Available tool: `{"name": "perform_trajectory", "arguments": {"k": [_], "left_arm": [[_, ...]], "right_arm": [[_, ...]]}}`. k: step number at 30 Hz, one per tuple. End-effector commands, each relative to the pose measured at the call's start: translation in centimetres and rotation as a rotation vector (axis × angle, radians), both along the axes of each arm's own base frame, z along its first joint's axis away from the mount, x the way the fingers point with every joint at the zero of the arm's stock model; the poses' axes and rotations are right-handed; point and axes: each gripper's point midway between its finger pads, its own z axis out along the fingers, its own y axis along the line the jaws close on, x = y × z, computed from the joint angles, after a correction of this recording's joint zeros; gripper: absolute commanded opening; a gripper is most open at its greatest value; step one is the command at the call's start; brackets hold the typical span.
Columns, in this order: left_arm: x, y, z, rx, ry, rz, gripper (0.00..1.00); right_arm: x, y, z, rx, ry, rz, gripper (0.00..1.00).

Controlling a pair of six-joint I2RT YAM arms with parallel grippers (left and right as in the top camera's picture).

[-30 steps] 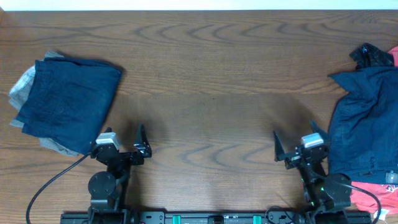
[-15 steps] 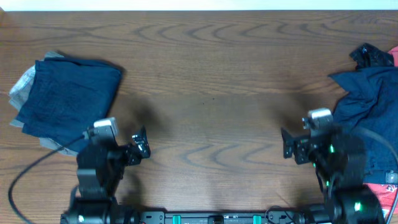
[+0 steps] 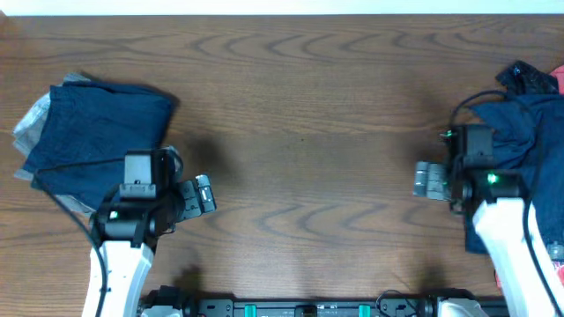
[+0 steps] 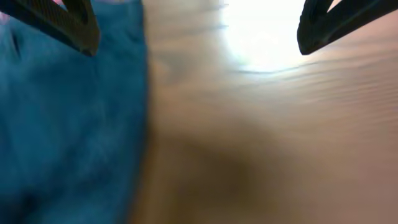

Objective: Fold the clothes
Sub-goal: 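Reach the right gripper to the navy shorts on the right pile and grasp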

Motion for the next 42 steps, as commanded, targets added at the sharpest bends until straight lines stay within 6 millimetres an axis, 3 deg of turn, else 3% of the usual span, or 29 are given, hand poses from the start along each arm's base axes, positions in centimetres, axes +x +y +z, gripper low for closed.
{"name": "perform_trajectory", "arguments": {"k": [1, 7, 11, 17, 19, 25, 29, 31, 35, 39, 42], "left_arm": [[0.3, -0.1, -0.3, -0.012, 0.028, 0.009, 0.98], [0.4, -0.1, -0.6, -0.012, 0.039, 0.009, 0.98], [0.4, -0.1, -0.6, -0.012, 0.039, 0.009, 0.98], [0.4, -0.1, -0.6, -0.012, 0.039, 0.009, 0.98], [0.4, -0.1, -0.6, -0.012, 0.04, 0.009, 0.98], [0.5, -0.1, -0.5, -0.012, 0.035, 0.009, 0.98], [0.5, -0.1, -0.5, -0.012, 0.036, 0.009, 0.98], [0.5, -0.1, -0.5, -0.012, 0.036, 0.009, 0.98], [0.6, -0.1, -0.5, -0.012, 0.032, 0.009, 0.98], [0.6, -0.1, -0.5, -0.012, 0.032, 0.009, 0.98], [0.6, -0.1, -0.5, -0.012, 0.032, 0.009, 0.98]], "right_arm": [[-1.7, -5.4, -2.0, -0.08, 0.074, -0.358, 0.99], [-3.5, -8.0, -6.7, -0.07, 0.243, -0.485, 0.94], [-4.1, -8.9, -8.6, -0.075, 0.3, -0.517, 0.83], [-4.8, -10.4, -10.7, -0.061, 0.326, -0.614, 0.75], [-4.9, -10.5, -11.0, -0.056, 0.334, -0.623, 0.64], [-4.1, -9.5, -10.7, 0.042, 0.306, -0.625, 0.13], [-1.8, -10.3, -6.7, 0.135, 0.217, -0.661, 0.06], [0.0, -11.5, -2.8, 0.157, 0.13, -0.658, 0.01], [3.4, -14.0, 7.9, 0.127, -0.1, -0.553, 0.01], [3.9, -14.6, 17.5, 0.063, -0.286, -0.487, 0.01], [3.9, -13.0, 20.5, 0.082, -0.334, -0.384, 0.01]]}}
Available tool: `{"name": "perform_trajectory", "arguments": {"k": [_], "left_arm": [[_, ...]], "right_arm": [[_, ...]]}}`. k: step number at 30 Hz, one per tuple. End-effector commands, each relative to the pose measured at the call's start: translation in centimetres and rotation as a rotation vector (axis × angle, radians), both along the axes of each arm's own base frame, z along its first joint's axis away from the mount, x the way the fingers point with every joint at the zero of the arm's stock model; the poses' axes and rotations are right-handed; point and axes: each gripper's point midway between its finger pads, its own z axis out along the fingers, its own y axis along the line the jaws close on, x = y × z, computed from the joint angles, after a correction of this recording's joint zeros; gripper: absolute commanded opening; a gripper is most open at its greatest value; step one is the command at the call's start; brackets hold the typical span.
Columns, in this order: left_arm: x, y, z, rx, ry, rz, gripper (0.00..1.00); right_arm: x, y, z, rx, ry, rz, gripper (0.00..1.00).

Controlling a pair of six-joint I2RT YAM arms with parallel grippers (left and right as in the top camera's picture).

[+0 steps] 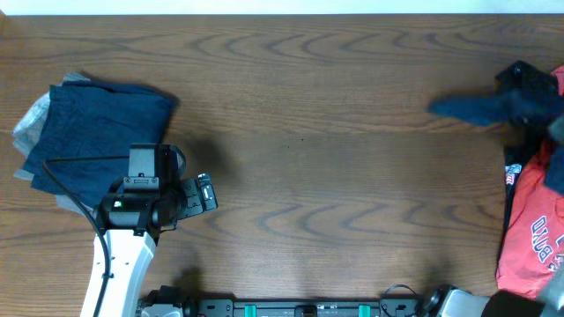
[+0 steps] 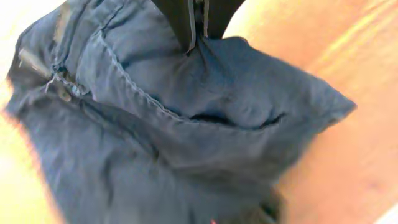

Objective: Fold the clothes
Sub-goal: 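Reach the right gripper to the navy shorts on the right pile and grasp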

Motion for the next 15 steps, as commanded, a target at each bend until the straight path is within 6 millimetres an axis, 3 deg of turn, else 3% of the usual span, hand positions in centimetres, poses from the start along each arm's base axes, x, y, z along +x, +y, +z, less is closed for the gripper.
{"name": "perform_trajectory", "arguments": {"k": [1, 3, 10, 15], "left_arm": [[0.3, 0.1, 0.5, -0.005, -0.012, 0.012, 0.98], [0.3, 0.1, 0.5, -0.005, -0.012, 0.012, 0.98], [0.3, 0.1, 0.5, -0.005, -0.011, 0.012, 0.98], [0.3, 0.1, 0.5, -0.005, -0.011, 0.012, 0.98]], "right_arm": [[0.3, 2.5, 2.8, 0.003, -0.052, 0.187, 0.01], [0.7, 5.3, 3.1, 0.065, -0.082, 0.337, 0.01], [1.1, 18.5, 4.7, 0.406, -0.257, 0.927, 0.01], [1.9, 22.5, 4.4, 0.446, -0.283, 1.077, 0.02]]}}
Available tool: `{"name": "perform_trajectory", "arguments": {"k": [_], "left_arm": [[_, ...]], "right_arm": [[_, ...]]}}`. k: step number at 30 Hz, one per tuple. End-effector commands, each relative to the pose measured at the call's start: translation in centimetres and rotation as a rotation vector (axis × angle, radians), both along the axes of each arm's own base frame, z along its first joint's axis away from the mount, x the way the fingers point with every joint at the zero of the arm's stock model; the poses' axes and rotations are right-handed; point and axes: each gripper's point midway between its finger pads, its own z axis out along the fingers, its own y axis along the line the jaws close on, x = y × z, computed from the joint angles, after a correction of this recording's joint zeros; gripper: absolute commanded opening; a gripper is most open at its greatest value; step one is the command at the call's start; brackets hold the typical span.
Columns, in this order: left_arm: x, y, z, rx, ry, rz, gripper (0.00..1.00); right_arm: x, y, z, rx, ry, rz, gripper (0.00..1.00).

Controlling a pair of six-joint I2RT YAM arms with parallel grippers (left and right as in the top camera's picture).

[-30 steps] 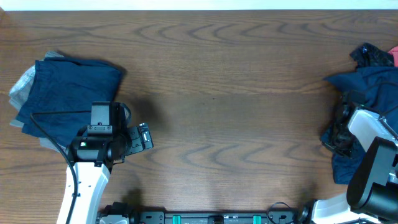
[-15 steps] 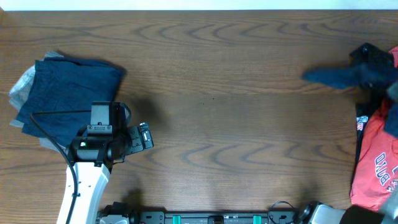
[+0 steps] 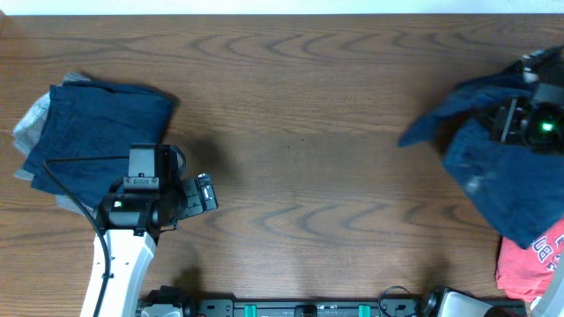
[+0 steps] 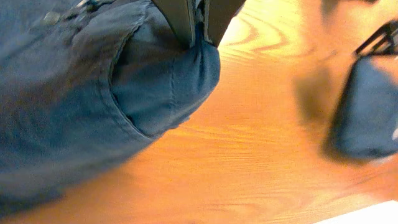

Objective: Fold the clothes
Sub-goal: 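Reach the right gripper to the navy shorts on the right pile and grasp, then drag the navy shorts to table center with the right gripper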

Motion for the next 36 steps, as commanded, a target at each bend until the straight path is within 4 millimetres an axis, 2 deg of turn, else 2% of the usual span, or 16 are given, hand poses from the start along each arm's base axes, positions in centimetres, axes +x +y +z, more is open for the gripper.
{"name": "perform_trajectory", "arguments": {"k": [1, 7, 10, 14, 19, 20, 22, 24, 27, 29, 32, 36], "left_arm": [[0.3, 0.1, 0.5, -0.003, -0.012, 0.013, 0.98], [0.3, 0.1, 0.5, -0.003, -0.012, 0.013, 0.98], [0.3, 0.1, 0.5, -0.003, -0.012, 0.013, 0.98], [0.3, 0.1, 0.5, -0.003, -0.011, 0.013, 0.98], [0.5, 0.1, 0.6, -0.003, -0.019, 0.013, 0.98], [0.5, 0.1, 0.6, -0.003, -0.021, 0.013, 0.98], [0.7, 0.0, 0.7, -0.006, -0.03, 0.012, 0.98], [0.9, 0.0, 0.8, -0.008, -0.039, 0.012, 0.98], [1.2, -0.1, 0.9, -0.014, -0.048, 0.009, 0.98], [1.2, -0.8, 1.0, -0.052, -0.051, -0.006, 0.98], [1.1, -2.5, 1.3, -0.147, -0.05, -0.045, 0.98], [0.7, -4.2, 1.0, -0.244, -0.023, -0.066, 0.98]], "right_arm": [[0.1, 5.0, 1.1, 0.105, -0.09, 0.21, 0.01], [1.8, 9.5, -0.2, 0.14, -0.127, 0.307, 0.01], [1.8, 12.3, -1.7, 0.163, -0.113, 0.369, 0.01], [-0.4, 15.6, -5.0, 0.177, -0.016, 0.462, 0.02], [-4.3, 19.3, -9.8, 0.182, 0.124, 0.586, 0.04], [-4.7, 19.7, -10.6, 0.17, 0.133, 0.6, 0.07], [-4.6, 20.1, -12.0, 0.116, 0.12, 0.61, 0.25], [-3.5, 20.0, -12.6, 0.05, 0.075, 0.589, 0.32], [-1.2, 19.2, -12.5, -0.024, 0.015, 0.499, 0.55], [0.6, 17.5, -12.5, -0.095, -0.003, 0.391, 0.57], [2.3, 14.3, -12.7, -0.171, 0.021, 0.202, 0.57], [2.3, 8.3, -14.0, -0.247, 0.139, -0.089, 0.58]]}}
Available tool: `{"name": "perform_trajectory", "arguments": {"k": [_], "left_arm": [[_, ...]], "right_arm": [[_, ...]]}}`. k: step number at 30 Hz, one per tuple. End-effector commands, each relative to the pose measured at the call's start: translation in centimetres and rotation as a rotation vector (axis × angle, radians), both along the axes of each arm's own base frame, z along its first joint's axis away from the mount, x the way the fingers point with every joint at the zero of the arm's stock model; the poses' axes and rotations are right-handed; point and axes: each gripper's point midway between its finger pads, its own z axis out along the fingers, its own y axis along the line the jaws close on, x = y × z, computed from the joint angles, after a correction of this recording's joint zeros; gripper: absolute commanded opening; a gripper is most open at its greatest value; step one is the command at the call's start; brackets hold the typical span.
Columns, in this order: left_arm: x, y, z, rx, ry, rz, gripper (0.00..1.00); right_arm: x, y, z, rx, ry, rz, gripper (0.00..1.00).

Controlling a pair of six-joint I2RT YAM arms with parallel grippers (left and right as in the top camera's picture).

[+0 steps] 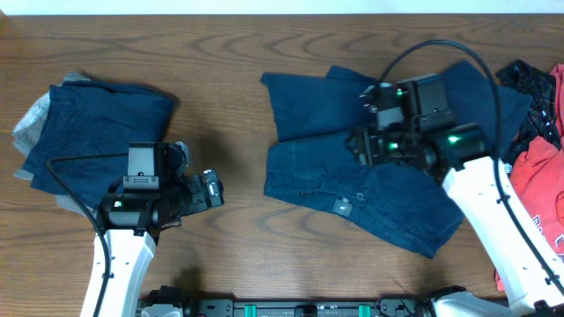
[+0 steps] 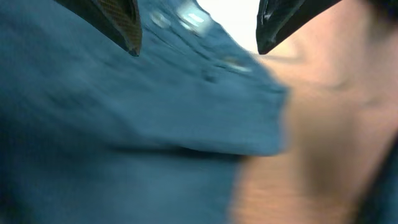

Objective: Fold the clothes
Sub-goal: 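Drag the navy shorts to table center with the right gripper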

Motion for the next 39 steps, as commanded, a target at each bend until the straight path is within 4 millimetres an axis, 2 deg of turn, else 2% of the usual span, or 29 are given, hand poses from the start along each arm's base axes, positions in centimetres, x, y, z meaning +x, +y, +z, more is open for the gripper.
{"name": "perform_trajectory", "arguments": {"k": [1, 3, 6, 9, 10, 15, 19, 25, 27, 29, 30, 32, 34, 36, 37, 39], "left_arm": [[-0.1, -1.9, 0.1, -0.117, 0.031, -0.014, 0.98], [-0.2, -2.5, -0.6, -0.14, 0.058, -0.023, 0.98], [0.1, -3.9, -1.6, -0.176, 0.082, -0.064, 0.98], [0.9, -6.0, -2.4, -0.21, 0.089, -0.132, 0.98], [1.3, -6.7, -2.8, -0.216, 0.086, -0.156, 0.98], [2.6, -10.0, -5.2, -0.222, 0.096, -0.241, 0.98], [3.5, -12.2, -7.7, -0.219, 0.099, -0.305, 0.98], [4.2, -14.1, -11.1, -0.227, 0.136, -0.305, 1.0], [3.9, -14.6, -11.9, -0.23, 0.159, -0.308, 0.88], [3.1, -15.2, -12.4, -0.238, 0.189, -0.323, 0.71], [2.7, -15.5, -12.4, -0.247, 0.199, -0.335, 0.58], [1.9, -16.0, -12.3, -0.263, 0.224, -0.353, 0.1], [0.8, -15.5, -12.3, -0.256, 0.276, -0.346, 0.06], [-0.2, -13.8, -12.0, -0.211, 0.325, -0.354, 0.06], [-0.3, -12.6, -11.8, -0.167, 0.334, -0.359, 0.06], [0.4, -8.0, -11.2, 0.003, 0.346, -0.32, 0.06]], "right_arm": [[1.0, -6.2, 0.1, -0.123, 0.018, -0.316, 0.58], [0.3, -8.5, -0.5, -0.165, 0.063, -0.393, 0.59], [-0.6, -10.9, -1.0, -0.2, 0.112, -0.457, 0.6], [-1.5, -12.4, -1.3, -0.209, 0.157, -0.498, 0.8], [-1.7, -12.9, -1.5, -0.212, 0.17, -0.512, 0.81], [-2.9, -14.3, -1.8, -0.222, 0.223, -0.553, 0.81], [-3.4, -14.6, -2.0, -0.226, 0.245, -0.56, 0.81], [-3.6, -14.6, -2.0, -0.23, 0.253, -0.556, 0.8], [-3.6, -14.6, -2.0, -0.231, 0.253, -0.556, 0.8], [-3.6, -14.6, -2.0, -0.233, 0.252, -0.558, 0.79], [-3.6, -14.7, -2.0, -0.238, 0.251, -0.56, 0.79], [-3.6, -15.1, -2.0, -0.258, 0.244, -0.569, 0.78], [-3.6, -15.5, -2.0, -0.279, 0.238, -0.578, 0.77], [-3.6, -15.8, -1.9, -0.294, 0.236, -0.584, 0.77], [-3.6, -15.8, -1.9, -0.295, 0.236, -0.584, 0.76], [-3.6, -15.8, -1.9, -0.297, 0.236, -0.585, 0.75]]}}
